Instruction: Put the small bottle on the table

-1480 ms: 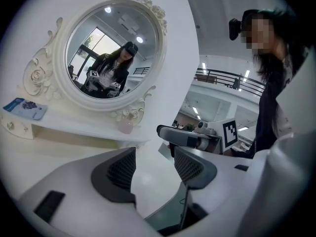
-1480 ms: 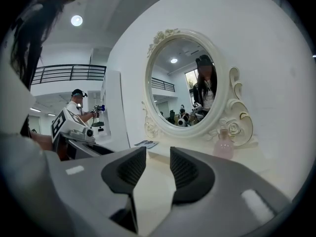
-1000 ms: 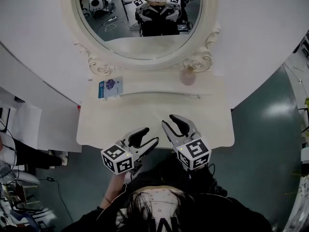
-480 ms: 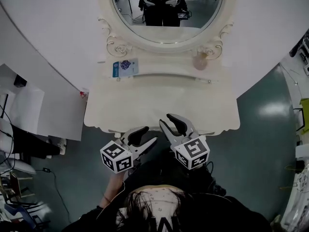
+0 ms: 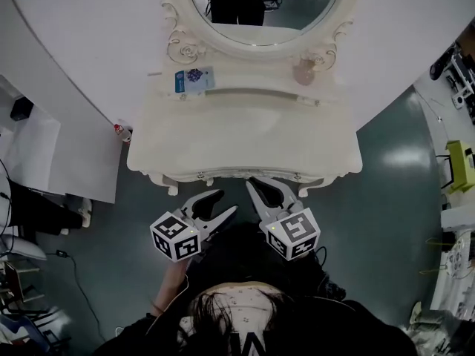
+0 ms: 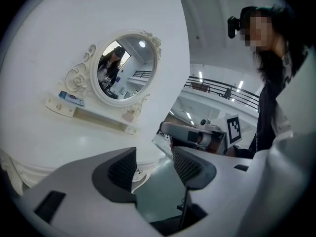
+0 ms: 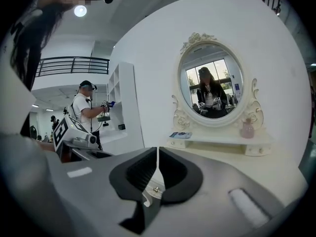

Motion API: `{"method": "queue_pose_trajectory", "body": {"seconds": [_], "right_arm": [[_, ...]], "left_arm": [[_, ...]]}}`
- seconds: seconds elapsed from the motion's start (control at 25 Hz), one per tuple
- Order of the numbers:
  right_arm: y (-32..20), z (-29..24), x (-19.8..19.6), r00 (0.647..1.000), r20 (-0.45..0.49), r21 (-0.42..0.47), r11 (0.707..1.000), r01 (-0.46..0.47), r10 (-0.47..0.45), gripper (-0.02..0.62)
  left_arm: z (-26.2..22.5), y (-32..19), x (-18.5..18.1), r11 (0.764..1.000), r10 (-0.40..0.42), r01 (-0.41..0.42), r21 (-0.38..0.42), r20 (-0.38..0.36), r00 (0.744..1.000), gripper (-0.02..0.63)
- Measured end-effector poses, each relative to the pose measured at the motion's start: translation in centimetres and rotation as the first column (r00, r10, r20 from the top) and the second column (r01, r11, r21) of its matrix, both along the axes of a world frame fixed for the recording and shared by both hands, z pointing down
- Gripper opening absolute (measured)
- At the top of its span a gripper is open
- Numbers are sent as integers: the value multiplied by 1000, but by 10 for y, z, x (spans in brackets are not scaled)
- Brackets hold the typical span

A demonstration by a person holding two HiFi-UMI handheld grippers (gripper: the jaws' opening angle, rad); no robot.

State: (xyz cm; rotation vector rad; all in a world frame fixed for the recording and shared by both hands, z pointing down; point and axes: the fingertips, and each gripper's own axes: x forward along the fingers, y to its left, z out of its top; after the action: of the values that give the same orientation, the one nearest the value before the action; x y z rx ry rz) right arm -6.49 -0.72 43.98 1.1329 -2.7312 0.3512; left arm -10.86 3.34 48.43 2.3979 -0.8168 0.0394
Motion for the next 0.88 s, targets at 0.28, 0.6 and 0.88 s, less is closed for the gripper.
{"method": "queue_pose_trajectory", "body": {"seconds": [0.28,0.6,0.88], "right_arm": [[20,-9,-11,998,-34,10,999,53,-53,9],[59,-11,20,995,-39,11,995,95,-94,9],[114,-8,60,991,-30,21,991,131,-131,9]], "left_arm": [[-5,19,-4,1000,-23,23,7,-22,1000,235],[-10,47,27,999,-45,46,18,-10,999,235],[-9,104,70,998,-64,63,23,9,998,236]]}}
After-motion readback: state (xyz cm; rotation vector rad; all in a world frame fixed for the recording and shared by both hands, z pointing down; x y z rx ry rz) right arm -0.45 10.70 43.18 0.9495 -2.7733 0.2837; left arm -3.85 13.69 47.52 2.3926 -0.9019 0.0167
